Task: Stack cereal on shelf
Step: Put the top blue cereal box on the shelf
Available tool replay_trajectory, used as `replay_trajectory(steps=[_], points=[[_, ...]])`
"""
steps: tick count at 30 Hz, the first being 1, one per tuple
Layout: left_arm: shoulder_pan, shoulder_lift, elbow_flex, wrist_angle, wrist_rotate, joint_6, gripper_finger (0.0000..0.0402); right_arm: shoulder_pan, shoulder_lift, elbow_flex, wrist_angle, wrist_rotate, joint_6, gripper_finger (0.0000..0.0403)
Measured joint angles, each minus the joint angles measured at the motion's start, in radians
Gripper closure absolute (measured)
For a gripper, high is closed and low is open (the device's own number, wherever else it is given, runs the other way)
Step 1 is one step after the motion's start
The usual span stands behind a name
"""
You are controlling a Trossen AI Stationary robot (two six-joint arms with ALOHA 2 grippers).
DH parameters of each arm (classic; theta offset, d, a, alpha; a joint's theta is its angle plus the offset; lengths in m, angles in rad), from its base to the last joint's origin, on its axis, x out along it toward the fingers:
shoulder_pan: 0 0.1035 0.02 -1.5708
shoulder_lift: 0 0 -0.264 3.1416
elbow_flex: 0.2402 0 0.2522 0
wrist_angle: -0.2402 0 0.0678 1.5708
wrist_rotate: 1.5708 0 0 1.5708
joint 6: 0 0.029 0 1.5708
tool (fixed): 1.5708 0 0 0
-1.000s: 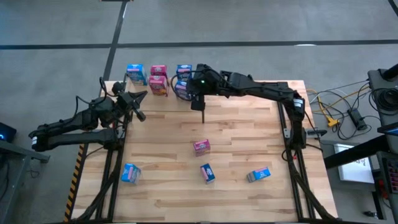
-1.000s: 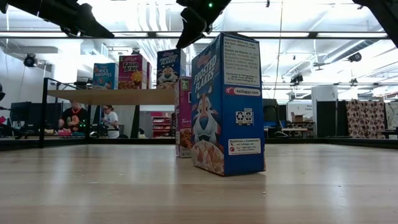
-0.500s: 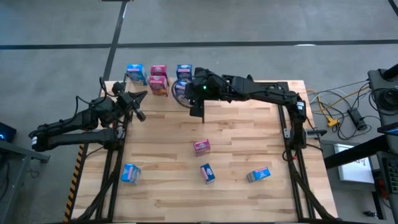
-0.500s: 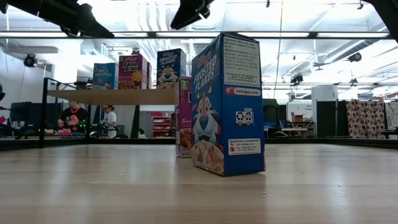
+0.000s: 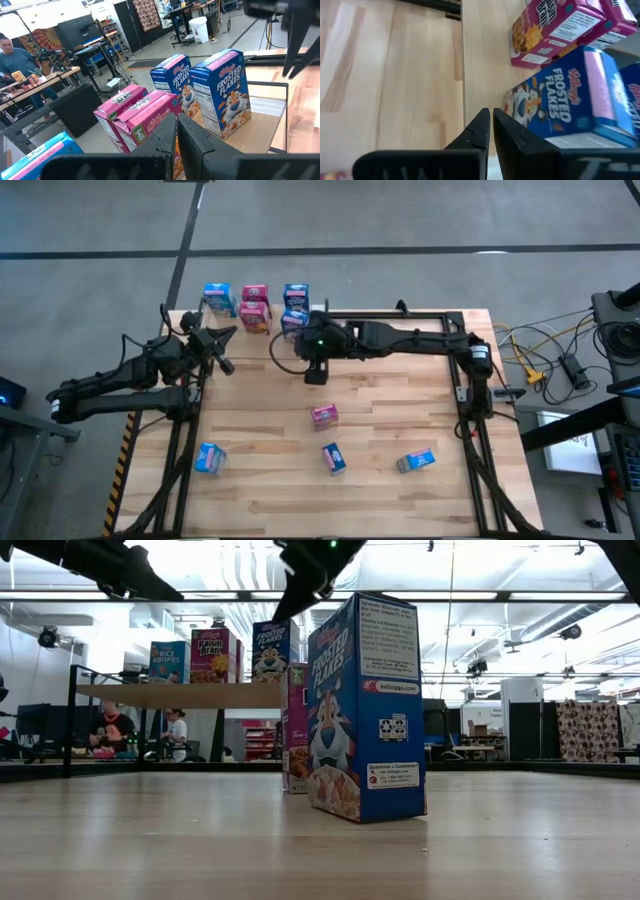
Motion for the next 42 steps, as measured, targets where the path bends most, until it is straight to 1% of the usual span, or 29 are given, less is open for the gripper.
replay_trajectory(steps=[3, 8, 11, 30, 35, 39, 42], points=[[0.0, 0.0, 0.0, 0.0, 0.0, 0.0, 0.0401, -0.01, 0.0, -0.054, 0.084, 0.008, 0.0, 0.039], [0.0, 0.0, 0.0, 0.0, 0.0, 0.0, 0.0401, -0.018, 0.001, -0.123, 0.175, 0.127, -0.02, 0.039], [0.0, 0.0, 0.0, 0.0, 0.0, 0.0, 0.0401, -0.025, 0.001, -0.152, 0.206, 0.155, -0.022, 0.039], [0.0, 0.0, 0.0, 0.0, 0.0, 0.0, 0.0401, -0.072, 0.001, -0.186, 0.262, 0.151, -0.019, 0.039], [0.0, 0.0, 0.0, 0.0, 0.0, 0.0, 0.0401, -0.069, 0.001, -0.22, 0.315, 0.144, -0.021, 0.039], [0.0, 0.0, 0.0, 0.0, 0.0, 0.0, 0.0401, -0.069, 0.001, -0.249, 0.355, 0.095, -0.02, 0.039], [0.0, 0.0, 0.0, 0.0, 0.0, 0.0, 0.0401, -0.069, 0.001, -0.275, 0.418, 0.095, -0.027, 0.039]])
